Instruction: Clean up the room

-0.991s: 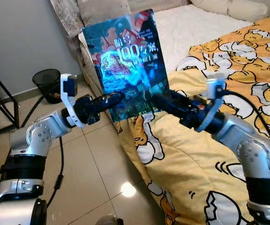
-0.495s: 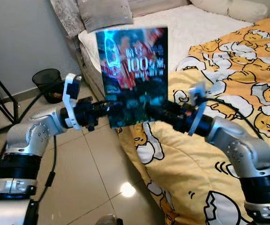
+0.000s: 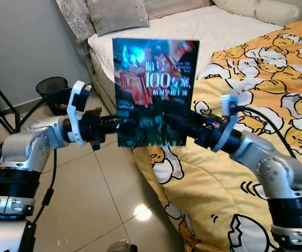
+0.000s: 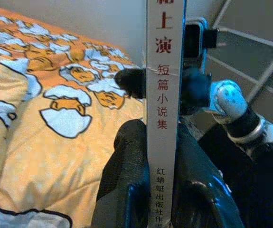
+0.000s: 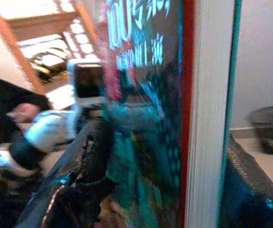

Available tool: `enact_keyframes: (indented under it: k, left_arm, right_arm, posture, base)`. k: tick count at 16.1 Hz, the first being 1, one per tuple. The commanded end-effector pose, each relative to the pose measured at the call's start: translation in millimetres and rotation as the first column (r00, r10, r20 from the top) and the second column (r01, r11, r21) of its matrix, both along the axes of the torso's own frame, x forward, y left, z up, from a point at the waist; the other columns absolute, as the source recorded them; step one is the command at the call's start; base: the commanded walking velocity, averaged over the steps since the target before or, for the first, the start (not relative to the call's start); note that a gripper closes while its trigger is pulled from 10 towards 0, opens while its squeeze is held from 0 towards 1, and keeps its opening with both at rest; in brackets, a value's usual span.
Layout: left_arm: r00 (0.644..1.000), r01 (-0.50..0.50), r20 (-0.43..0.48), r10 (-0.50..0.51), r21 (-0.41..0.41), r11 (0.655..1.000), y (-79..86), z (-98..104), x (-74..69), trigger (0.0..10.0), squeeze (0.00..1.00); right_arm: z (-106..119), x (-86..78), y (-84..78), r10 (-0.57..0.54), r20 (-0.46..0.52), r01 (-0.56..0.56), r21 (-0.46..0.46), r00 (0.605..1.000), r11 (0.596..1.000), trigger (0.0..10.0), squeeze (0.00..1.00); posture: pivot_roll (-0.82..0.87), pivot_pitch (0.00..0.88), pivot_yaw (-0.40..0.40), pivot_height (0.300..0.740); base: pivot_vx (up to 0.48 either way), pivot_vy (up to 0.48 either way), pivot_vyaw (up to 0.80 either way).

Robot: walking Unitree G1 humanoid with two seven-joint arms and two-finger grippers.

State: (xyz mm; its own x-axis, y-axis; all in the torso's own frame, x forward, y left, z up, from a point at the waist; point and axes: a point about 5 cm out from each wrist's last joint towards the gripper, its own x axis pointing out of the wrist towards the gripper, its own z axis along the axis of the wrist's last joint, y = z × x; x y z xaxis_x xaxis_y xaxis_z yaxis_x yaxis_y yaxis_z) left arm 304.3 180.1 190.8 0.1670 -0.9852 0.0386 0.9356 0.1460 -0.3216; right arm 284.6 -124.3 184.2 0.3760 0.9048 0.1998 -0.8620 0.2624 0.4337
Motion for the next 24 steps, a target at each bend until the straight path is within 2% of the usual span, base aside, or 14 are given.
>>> enact_keyframes:
  k: [1, 2, 3, 6, 7, 8, 11, 14, 16, 20, 24]
  left_arm:
    - [0.999, 0.016, 0.039, -0.016, 0.011, 1.000, 1.4, 8.9, 0.5, 0.0, 0.00]
    - [0.999, 0.045, 0.028, -0.046, 0.002, 0.999, 1.7, 11.4, -1.5, 0.0, 0.00]
    - [0.998, 0.049, 0.029, -0.050, 0.009, 0.999, 2.2, 12.0, -1.4, 0.0, 0.00]
    - [0.999, 0.012, 0.033, -0.011, -0.012, 1.000, 7.8, 15.4, 3.3, 0.0, 0.00]
    - [0.999, -0.007, 0.036, 0.008, -0.021, 1.000, 9.9, 16.5, 5.2, 0.0, 0.00]
    - [0.999, -0.020, 0.039, 0.021, -0.020, 1.000, 11.5, 16.6, 6.3, 0.0, 0.00]
    - [0.999, -0.033, 0.038, 0.034, -0.015, 0.999, 13.2, 14.4, 7.0, 0.0, 0.00]
    - [0.998, -0.038, 0.041, 0.039, -0.016, 0.999, 12.8, 13.4, 7.8, 0.0, 0.00]
    - [0.998, -0.040, 0.043, 0.040, -0.017, 0.999, 12.4, 13.1, 8.5, 0.0, 0.00]
    - [0.998, -0.045, 0.046, 0.046, -0.019, 0.999, 12.0, 13.1, 9.8, 0.0, 0.00]
    - [0.997, -0.054, 0.047, 0.055, -0.021, 0.998, 10.7, 12.6, 11.3, 0.0, 0.00]
  right_arm:
    - [2.7, -2.6, 0.9, 0.037, -0.005, -0.036, 0.033, 0.999, 0.999, 10.0, 1.00]
    - [0.9, -5.5, 4.0, 0.110, -0.027, -0.108, 0.065, 0.994, 0.992, 10.0, 1.00]
    - [2.0, -8.6, 7.2, 0.158, -0.022, -0.156, 0.078, 0.987, 0.985, 10.0, 0.00]
    - [5.0, -17.0, 12.7, 0.254, -0.012, -0.252, 0.083, 0.967, 0.964, 10.0, 0.00]
    - [4.8, -17.6, 12.9, 0.261, -0.016, -0.258, 0.080, 0.965, 0.963, 2.2, 0.00]
    - [4.7, -17.5, 12.6, 0.259, -0.018, -0.257, 0.080, 0.966, 0.963, 0.0, 0.00]
    - [5.2, -14.8, 10.8, 0.225, -0.011, -0.224, 0.076, 0.974, 0.972, 0.0, 0.00]
    - [0.2, -9.6, 10.9, 0.152, -0.005, -0.151, 0.009, 0.988, 0.988, 0.0, 0.00]
    - [-1.1, -8.5, 11.3, 0.125, -0.026, -0.124, 0.018, 0.992, 0.992, 0.0, 0.00]
    - [-2.0, -7.1, 13.1, 0.095, -0.019, -0.094, 0.024, 0.995, 0.995, 0.0, 0.00]
    - [-4.5, -6.1, 15.1, 0.066, -0.017, -0.066, -0.026, 0.998, 0.997, 0.0, 0.00]
  posture:
    - [-0.04, 0.000, 0.059, 0.740]
    - [-0.04, 0.000, 0.056, 0.740]
    - [-0.03, 0.000, 0.053, 0.740]
    - [-0.03, 0.000, 0.049, 0.740]
    - [-0.03, 0.000, 0.048, 0.740]
    - [-0.03, 0.000, 0.048, 0.740]
    - [-0.03, 0.000, 0.049, 0.740]
    - [-0.03, 0.000, 0.050, 0.740]
    - [-0.03, 0.000, 0.051, 0.740]
    - [-0.03, 0.000, 0.054, 0.740]
    - [-0.03, 0.000, 0.055, 0.740]
  base:
    - [0.000, 0.000, 0.00]
    - [0.000, 0.000, 0.00]
    - [0.000, 0.000, 0.00]
    - [0.000, 0.000, 0.00]
    - [0.000, 0.000, 0.00]
    - [0.000, 0.000, 0.00]
    - [0.000, 0.000, 0.00]
    - [0.000, 0.000, 0.00]
    - [0.000, 0.000, 0.00]
    - [0.000, 0.000, 0.00]
    - [0.000, 0.000, 0.00]
